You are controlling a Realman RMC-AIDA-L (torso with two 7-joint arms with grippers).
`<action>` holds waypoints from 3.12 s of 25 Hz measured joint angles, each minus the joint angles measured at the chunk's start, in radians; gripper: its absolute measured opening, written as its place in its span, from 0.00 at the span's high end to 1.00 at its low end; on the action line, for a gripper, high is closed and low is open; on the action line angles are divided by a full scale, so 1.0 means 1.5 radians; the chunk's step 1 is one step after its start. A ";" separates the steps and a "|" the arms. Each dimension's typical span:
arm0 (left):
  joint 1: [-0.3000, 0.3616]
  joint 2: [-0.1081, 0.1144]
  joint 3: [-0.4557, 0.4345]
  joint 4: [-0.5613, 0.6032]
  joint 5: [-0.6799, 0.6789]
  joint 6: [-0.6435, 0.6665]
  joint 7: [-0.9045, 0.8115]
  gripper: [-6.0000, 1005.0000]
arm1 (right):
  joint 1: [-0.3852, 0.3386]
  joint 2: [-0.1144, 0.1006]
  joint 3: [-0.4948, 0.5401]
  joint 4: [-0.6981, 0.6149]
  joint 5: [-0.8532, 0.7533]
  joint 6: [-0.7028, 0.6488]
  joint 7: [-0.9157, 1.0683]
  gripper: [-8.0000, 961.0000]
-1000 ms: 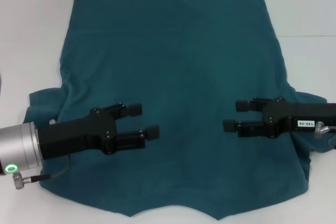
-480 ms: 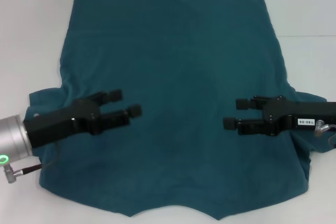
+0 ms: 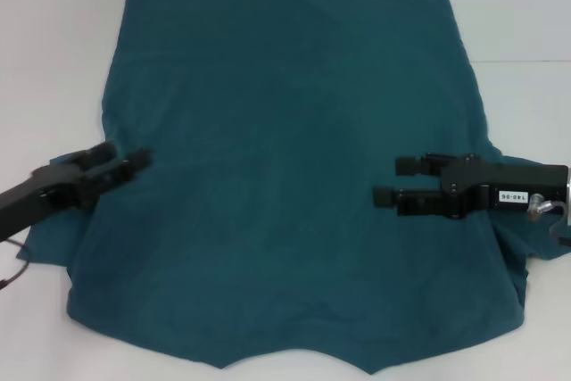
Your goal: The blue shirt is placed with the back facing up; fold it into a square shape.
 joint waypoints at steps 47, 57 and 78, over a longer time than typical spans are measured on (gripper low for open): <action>0.035 -0.007 -0.020 -0.020 0.055 -0.245 -0.021 0.08 | 0.003 0.005 -0.002 0.003 0.003 0.013 0.002 0.04; 0.033 -0.007 -0.005 -0.019 0.061 -0.245 -0.022 0.09 | 0.003 0.005 -0.001 0.002 0.003 0.014 0.002 0.04; 0.028 -0.004 -0.007 -0.010 0.074 -0.246 -0.041 0.75 | 0.003 0.005 0.000 0.003 0.003 0.014 0.002 0.04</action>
